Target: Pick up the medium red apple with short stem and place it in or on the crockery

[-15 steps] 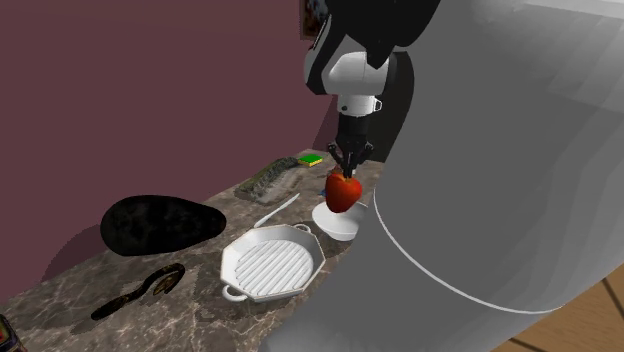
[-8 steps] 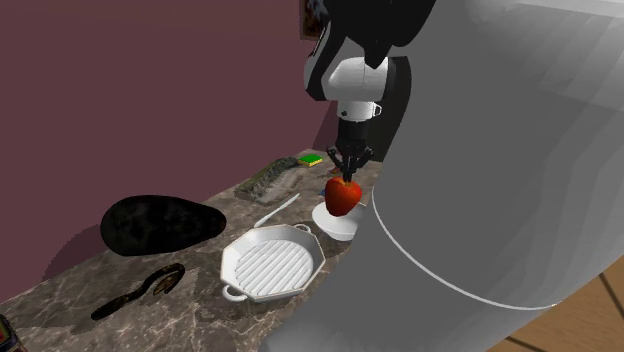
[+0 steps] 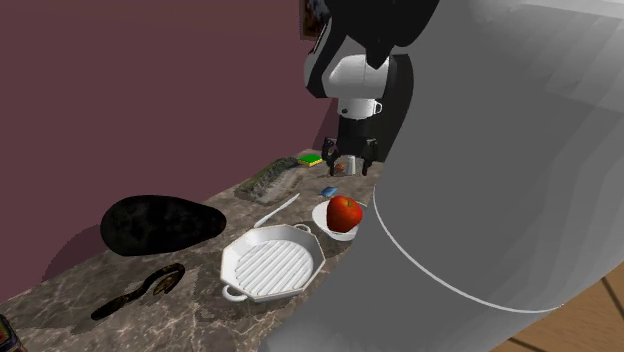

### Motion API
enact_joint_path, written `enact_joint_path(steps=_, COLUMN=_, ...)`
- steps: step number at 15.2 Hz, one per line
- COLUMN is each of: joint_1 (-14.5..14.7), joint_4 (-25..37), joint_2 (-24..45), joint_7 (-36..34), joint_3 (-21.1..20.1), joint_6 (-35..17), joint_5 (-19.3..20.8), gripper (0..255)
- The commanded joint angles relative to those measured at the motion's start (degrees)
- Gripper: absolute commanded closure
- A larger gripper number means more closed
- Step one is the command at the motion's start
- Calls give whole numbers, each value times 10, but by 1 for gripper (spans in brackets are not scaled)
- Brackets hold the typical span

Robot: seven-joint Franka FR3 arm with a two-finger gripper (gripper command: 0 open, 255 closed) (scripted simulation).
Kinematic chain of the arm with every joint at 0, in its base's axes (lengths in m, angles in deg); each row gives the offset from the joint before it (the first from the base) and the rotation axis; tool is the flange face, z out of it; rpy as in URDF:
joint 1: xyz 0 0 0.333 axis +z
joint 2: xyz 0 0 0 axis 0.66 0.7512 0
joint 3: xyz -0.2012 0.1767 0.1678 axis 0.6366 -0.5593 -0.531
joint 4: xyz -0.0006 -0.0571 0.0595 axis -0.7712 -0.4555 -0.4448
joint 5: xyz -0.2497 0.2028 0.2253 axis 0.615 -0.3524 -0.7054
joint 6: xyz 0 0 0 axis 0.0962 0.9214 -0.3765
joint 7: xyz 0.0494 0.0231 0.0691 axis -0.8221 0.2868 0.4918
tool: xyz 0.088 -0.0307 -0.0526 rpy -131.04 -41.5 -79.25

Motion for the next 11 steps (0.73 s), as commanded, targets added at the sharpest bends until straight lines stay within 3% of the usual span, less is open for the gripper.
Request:
enact_joint_path(steps=1, joint_1=0, joint_4=24, joint_2=-7, joint_7=-2, joint_3=-4, joint_6=31, joint_5=1, gripper=0)
enact_joint_path(steps=3, joint_1=1, joint_4=54, joint_2=-13, joint_7=-4, joint_3=-8, joint_6=66, joint_5=2, gripper=0)
enact_joint_path(steps=11, joint_1=1, joint_4=54, joint_2=-13, joint_7=-4, joint_3=-8, joint_6=66, joint_5=2, gripper=0)
